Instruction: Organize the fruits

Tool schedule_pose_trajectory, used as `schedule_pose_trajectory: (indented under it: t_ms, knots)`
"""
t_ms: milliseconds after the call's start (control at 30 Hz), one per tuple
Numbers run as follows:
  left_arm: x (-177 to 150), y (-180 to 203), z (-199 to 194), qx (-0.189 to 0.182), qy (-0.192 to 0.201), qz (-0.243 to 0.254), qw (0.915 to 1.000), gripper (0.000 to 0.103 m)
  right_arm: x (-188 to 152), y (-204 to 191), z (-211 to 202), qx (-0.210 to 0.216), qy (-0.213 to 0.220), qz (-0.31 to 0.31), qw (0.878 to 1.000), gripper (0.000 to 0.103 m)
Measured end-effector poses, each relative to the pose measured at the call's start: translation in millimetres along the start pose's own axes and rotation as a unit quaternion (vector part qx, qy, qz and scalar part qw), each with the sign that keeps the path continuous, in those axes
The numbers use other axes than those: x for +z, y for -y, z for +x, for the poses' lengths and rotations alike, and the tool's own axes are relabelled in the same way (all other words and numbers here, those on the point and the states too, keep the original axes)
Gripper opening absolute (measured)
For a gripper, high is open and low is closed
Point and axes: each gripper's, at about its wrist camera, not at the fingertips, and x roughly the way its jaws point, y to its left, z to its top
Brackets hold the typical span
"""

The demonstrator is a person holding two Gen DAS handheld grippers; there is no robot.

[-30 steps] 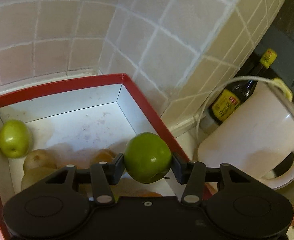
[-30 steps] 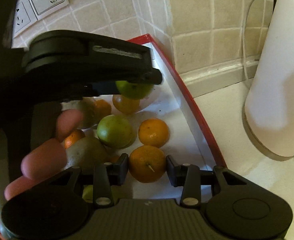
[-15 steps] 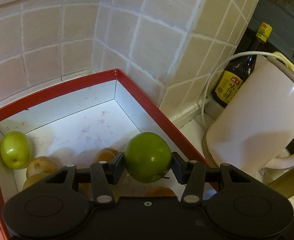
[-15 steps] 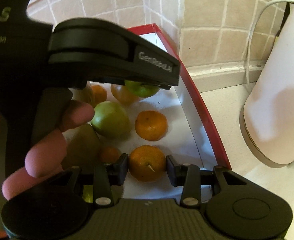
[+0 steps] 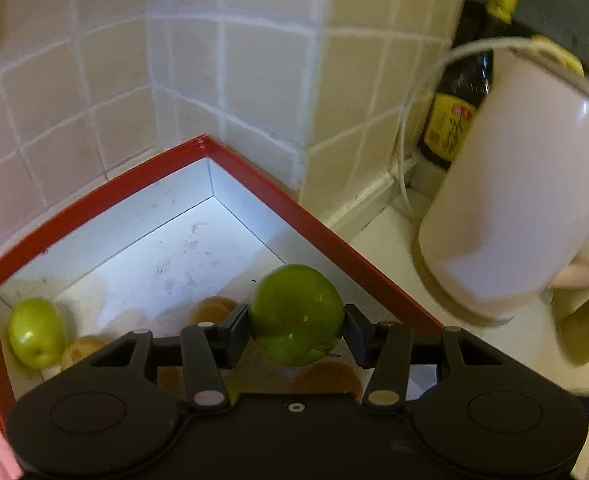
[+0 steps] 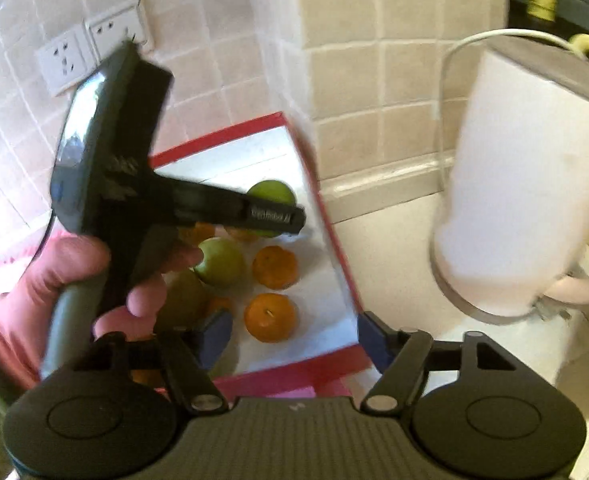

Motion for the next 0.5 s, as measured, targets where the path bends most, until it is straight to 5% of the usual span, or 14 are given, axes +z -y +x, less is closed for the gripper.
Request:
schedule_pose_trajectory:
  t_ms: [200, 500]
  knots:
    - [-0.8, 5.6, -1.8, 0.001, 0.000, 0.009, 1.0000, 0.074, -5.5, 21.9, -14.9, -0.013, 0.013, 0.021, 1.000, 0.076]
    - [-5.9, -8.2, -51.6, 0.004, 0.031, -0.002, 0.9995, 0.078, -5.6, 14.2, -17.4, 0.008, 0.023, 0.019, 1.000, 0.076]
